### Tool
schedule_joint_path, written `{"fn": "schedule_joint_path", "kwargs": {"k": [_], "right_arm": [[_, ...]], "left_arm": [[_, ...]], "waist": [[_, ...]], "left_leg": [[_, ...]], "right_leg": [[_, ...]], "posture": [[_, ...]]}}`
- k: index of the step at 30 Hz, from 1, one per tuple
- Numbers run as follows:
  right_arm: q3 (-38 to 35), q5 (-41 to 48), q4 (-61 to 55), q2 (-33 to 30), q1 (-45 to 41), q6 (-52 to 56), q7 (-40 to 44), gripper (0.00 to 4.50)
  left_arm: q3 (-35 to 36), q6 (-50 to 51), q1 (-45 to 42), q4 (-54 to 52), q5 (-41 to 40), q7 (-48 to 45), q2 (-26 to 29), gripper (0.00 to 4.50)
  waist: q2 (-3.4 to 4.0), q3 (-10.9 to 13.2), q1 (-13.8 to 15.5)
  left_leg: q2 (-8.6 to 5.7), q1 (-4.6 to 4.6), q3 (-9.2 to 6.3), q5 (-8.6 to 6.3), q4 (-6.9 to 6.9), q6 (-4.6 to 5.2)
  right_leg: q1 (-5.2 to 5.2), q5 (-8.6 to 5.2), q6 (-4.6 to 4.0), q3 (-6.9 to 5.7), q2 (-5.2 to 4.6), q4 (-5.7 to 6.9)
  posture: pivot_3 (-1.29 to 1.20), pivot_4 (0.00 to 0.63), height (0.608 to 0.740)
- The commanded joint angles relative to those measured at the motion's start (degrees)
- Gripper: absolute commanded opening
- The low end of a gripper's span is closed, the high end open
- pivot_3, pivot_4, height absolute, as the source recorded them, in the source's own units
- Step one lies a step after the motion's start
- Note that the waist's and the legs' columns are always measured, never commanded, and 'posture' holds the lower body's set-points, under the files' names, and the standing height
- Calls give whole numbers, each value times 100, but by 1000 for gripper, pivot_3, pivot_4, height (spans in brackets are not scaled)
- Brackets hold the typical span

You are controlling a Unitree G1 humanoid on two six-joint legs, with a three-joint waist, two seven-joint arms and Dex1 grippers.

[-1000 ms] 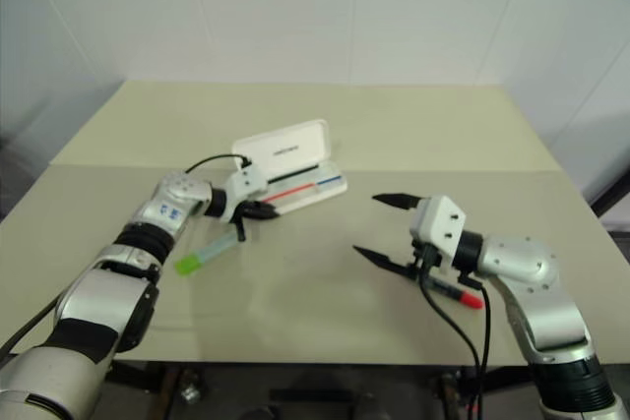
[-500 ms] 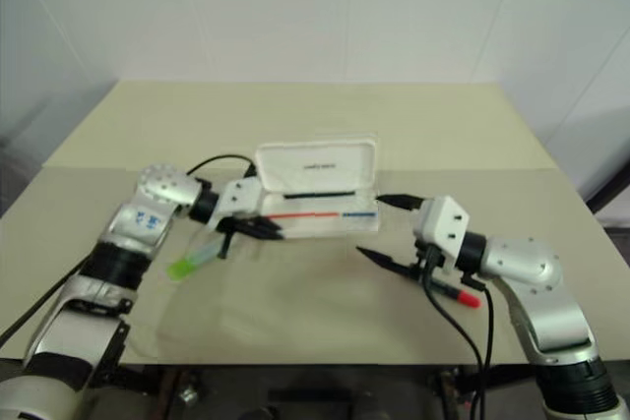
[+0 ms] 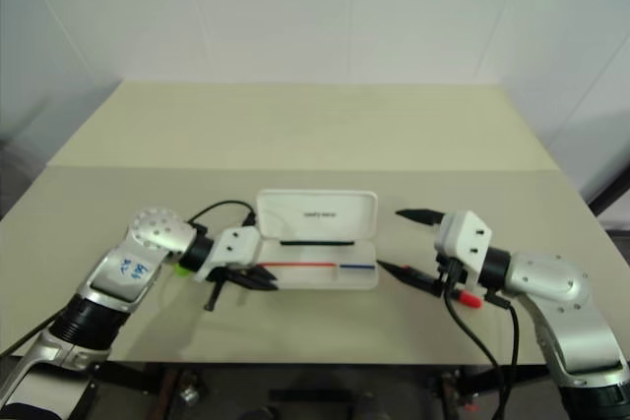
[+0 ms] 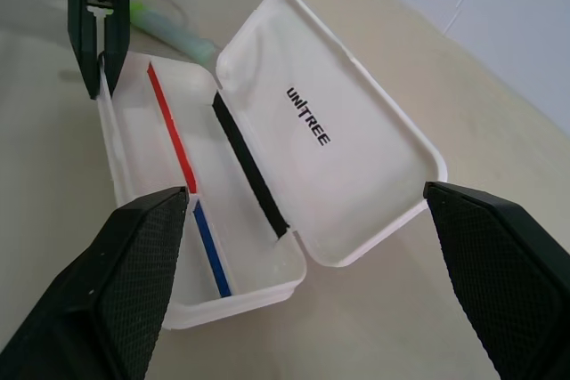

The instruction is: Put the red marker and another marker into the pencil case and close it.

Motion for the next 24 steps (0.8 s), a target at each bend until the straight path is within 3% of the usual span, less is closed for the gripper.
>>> {"fn": "schedule_joint_path", "kwargs": {"k": [1, 12, 16, 17, 24], "right_arm": [[-265, 140, -306, -102, 44, 6, -16, 4500], [-251, 147, -458, -58, 57, 140, -107, 4500], [-186, 127, -468, -21, 22, 145, -158, 4500], [-168, 128, -474, -5, 8, 147, -176, 4500], [-100, 95, -432, 41, -51, 118, -210, 4500]], "left_arm": [[-47, -98, 64, -69, -39, 151, 48, 33], [-270, -400, -152, 551, 51, 455, -236, 33], [-278, -370, -244, 684, 24, 588, -468, 33], [-278, -342, -252, 696, 10, 588, -501, 290], [-240, -398, -383, 721, -142, 546, -579, 2470]], "waist": [[0, 0, 2], [0, 0, 63], [0, 0, 119], [0, 0, 135], [0, 0, 128]], "left_leg": [[0, 1, 0, 1, 0, 2], [-2, 4, 0, 6, 18, 9], [-2, 4, 5, 9, 41, 14], [-2, 4, 6, 10, 45, 16], [-1, 4, 6, 10, 64, 16]], "right_leg": [[0, 0, 0, 0, 0, 0], [14, 2, -2, 1, -1, -2], [30, -8, -38, 2, -2, -12], [33, -27, -76, 2, -2, -15], [55, -23, -77, 2, -3, -28]], "posture": [[0, 150, 740], [0, 150, 740], [0, 150, 740], [0, 150, 740], [0, 150, 740]]}}
